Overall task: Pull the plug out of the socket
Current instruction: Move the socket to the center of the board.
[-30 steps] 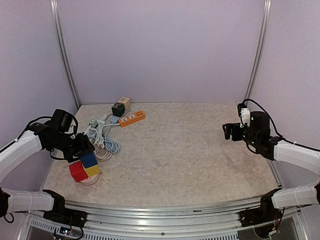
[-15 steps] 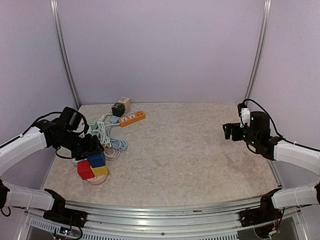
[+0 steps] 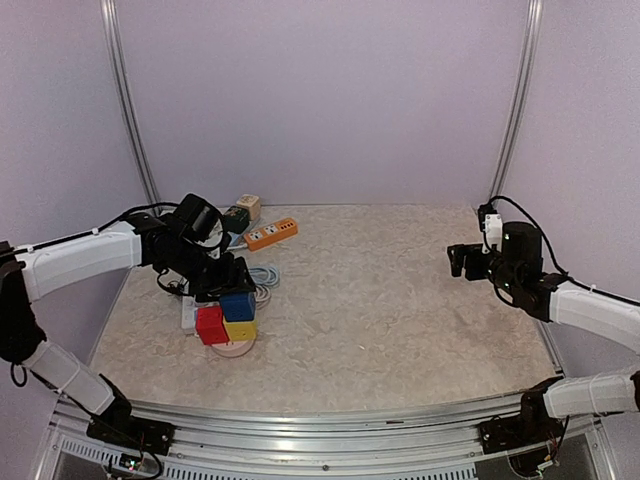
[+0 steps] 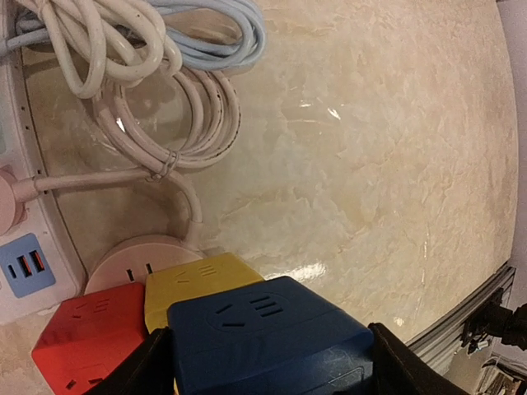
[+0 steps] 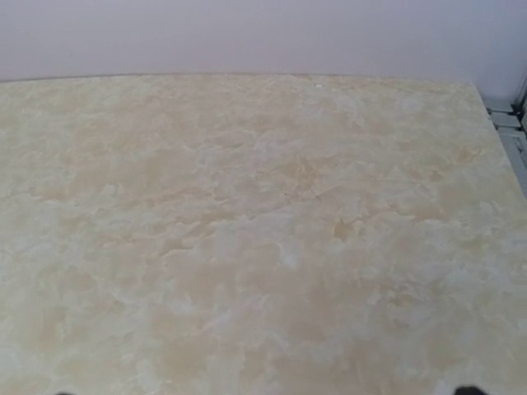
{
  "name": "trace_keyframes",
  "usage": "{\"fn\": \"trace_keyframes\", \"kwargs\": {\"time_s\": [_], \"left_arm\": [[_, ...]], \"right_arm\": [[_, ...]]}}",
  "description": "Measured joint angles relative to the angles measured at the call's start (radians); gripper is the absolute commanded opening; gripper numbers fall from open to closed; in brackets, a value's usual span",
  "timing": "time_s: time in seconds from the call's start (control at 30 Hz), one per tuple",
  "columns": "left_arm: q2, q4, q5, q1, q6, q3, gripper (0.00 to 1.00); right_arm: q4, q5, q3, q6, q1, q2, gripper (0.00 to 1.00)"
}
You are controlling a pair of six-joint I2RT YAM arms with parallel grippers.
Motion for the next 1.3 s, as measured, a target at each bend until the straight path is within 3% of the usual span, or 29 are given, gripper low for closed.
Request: {"fn": "trace_keyframes", "kwargs": {"time_s": [0.5,0.63,0.83,1.0,1.3], "left_arm": [[0.362,0.122,0.066,-0.101,-0.024,0.358,0.48],[0.412,0.175,0.078,-0.118,-0.027,0.404,0.57],[0.422,0.215,0.088,-0.121,-0.025,0.406,0.83],[0.426,0.319,0.14,-0.126,0.034,0.406,0.98],[0.368,0.441,0.181,-0.112,0.098,0.351,0.99]], "right_arm": [[-0.014,0.018,0.0,0.002,0.007,-0.011,1.0],[-0.02,0.019,0.0,0.004,0.009,-0.011,1.0],[-0.033,0.019,0.0,0.006,0.011,-0.011,1.0],[-0.041,0.019,0.002,0.019,0.016,-0.011,1.0],[-0.078,0.023,0.054,0.044,0.034,-0.029,1.0]]}}
